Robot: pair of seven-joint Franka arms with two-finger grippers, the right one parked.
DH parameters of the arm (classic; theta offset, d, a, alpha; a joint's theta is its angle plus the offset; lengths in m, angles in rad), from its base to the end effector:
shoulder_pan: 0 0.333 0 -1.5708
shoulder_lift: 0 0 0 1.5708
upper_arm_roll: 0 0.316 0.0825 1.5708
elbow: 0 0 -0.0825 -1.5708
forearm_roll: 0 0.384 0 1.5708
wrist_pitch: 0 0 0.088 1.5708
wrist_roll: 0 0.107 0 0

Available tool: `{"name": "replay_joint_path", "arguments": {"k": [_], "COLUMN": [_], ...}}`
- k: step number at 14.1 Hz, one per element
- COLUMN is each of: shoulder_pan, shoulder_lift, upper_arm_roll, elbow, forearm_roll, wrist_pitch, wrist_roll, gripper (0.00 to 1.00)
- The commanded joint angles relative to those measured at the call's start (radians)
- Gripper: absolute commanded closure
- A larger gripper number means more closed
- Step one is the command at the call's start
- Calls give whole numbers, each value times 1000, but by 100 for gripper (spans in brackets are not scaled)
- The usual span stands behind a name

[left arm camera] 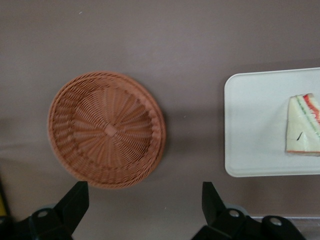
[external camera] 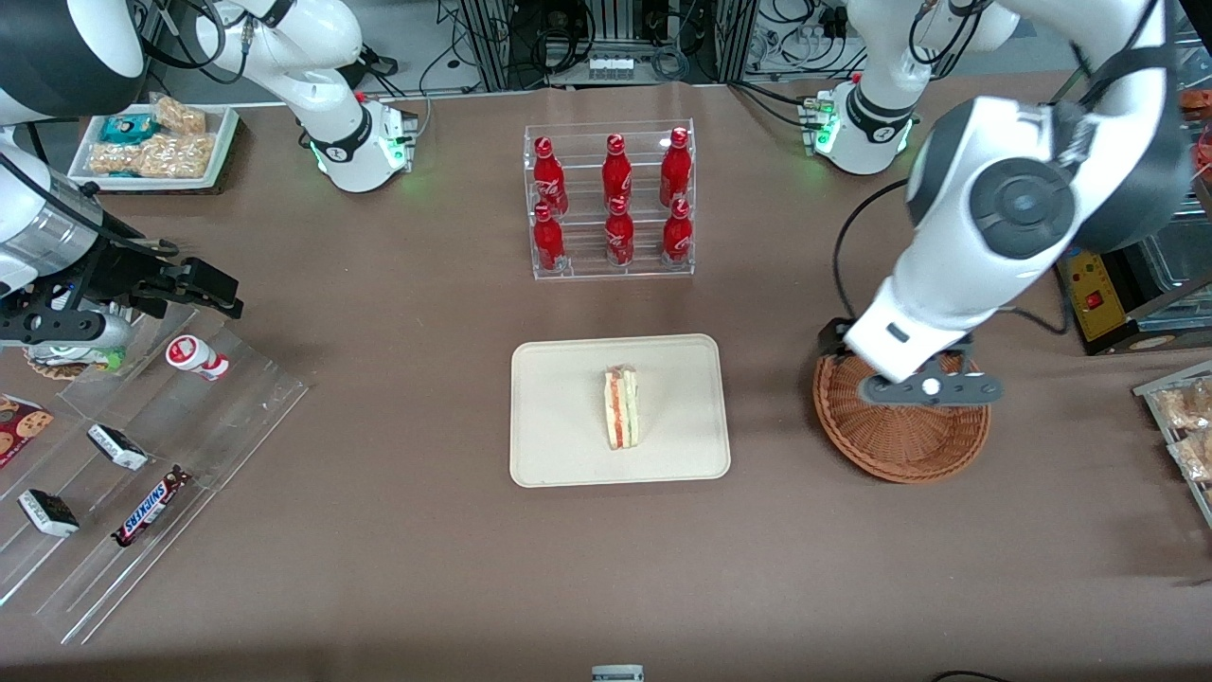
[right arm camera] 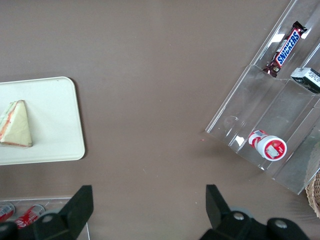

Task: Place sandwich from basket to tray

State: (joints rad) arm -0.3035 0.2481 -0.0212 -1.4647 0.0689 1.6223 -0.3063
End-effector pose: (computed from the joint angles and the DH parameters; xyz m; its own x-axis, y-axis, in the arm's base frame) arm 0.5973 -0.1921 0.5321 0.9975 -0.0217 -0.0672 -0.0275 -0.9958 -0.0873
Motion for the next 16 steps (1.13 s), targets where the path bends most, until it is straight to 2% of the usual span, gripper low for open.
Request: {"name": "replay_joint_path", "arguments": {"k": [1,4,8,10,12,13,16], "shoulder_pan": [96,208,253,305,339,374,396], "shoulder_lift": [-70,-122,-197,-288,-392,-442,-415], "upper_arm_roll": [-13,-13,0,-12,-40,-87,-124], "elbow": [-37,-40,-60,-167,-297,-354,-310], "forearm_roll": [-6,-30,-35,-70,-72,-72,-63], "wrist_pitch": [-68,-82,-157,-133,-32,17,4], "wrist_roll": [56,165,153,78,59,59,32], "gripper": [0,0,0,0,1,1,0]}}
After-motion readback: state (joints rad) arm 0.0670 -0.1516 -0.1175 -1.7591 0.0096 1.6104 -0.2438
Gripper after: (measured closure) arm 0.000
